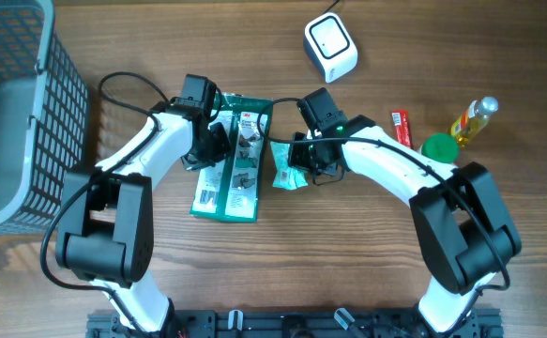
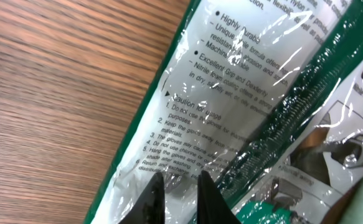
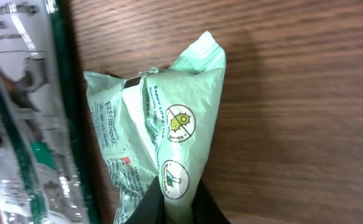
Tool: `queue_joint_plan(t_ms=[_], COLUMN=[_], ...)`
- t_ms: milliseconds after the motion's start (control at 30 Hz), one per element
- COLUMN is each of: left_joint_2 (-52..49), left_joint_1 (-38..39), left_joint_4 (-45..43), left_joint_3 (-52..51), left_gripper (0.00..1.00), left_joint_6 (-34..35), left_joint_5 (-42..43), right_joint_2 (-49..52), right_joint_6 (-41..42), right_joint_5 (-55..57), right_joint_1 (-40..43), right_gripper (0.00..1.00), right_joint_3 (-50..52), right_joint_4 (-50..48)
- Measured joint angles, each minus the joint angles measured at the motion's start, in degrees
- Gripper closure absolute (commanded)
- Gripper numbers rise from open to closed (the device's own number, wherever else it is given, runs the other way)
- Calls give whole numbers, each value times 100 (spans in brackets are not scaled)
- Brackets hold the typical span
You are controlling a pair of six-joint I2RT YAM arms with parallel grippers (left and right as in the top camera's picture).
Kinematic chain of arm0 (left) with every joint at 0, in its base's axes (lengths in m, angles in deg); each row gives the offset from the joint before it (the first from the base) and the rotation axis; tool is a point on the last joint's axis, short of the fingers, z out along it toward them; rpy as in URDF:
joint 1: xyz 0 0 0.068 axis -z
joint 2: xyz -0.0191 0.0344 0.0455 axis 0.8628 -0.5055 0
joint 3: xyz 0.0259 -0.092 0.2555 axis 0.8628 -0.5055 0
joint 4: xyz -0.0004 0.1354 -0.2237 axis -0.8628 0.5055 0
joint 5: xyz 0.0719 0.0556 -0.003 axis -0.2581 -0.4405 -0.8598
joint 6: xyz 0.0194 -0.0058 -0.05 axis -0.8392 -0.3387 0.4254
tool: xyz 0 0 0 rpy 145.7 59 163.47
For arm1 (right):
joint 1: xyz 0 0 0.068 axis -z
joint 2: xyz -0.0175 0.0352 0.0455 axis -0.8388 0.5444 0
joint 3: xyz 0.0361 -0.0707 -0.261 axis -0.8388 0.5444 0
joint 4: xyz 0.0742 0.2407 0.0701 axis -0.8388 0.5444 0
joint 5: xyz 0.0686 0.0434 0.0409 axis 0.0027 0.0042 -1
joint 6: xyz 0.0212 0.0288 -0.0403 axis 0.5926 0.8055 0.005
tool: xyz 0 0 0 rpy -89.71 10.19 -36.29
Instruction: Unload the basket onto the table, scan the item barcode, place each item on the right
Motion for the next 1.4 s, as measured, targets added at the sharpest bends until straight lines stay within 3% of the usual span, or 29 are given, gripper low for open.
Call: queue_joint_plan(t_ms=[33,100,167,267,367,400,467,533,600,900,1067,1233,1400], left_joint_2=[0,0,0,0,0,0,0,0,0,48,468,496,496], left_joint_1=[0,-17,-90,-186,-238,-238,-238,-238,-238,-238,-238,-238,-238], left_joint_4=[-2,-17,-22,-20,-2,-2,-4,-4,-4,0,4,212,238], left_joint_3=[0,0,0,0,0,0,0,0,0,50,168,186,186], left_gripper=[90,90,90,89,86,86,87,91,96,96,96,96,96], left_joint_6=[7,9,11,11,13,11,11,11,15,-24,-105,-422,-531], left_joint_5=[-48,-101,-142,-144,-144,-144,-144,-144,-144,85,848,1552,1703], right_joint_2=[-11,-22,-24,-24,-44,-74,-308,-586,-748,-90,487,485,195], right_joint_6=[94,293,649,852,595,466,127,-109,-245,-435,-409,-168,85], right_joint_5=[39,66,74,90,0,-31,-72,-76,-90,-343,-341,-319,33], right_joint_1=[0,0,2,2,90,157,363,457,466,81,44,105,369], right_gripper=[94,75,18,3,9,18,62,83,94,96,96,96,96], right_joint_3=[-2,-2,-2,7,-7,-44,-188,-275,-348,-380,-387,-503,-496], right_joint_4=[76,111,168,260,527,612,645,496,201,-461,-634,-133,789])
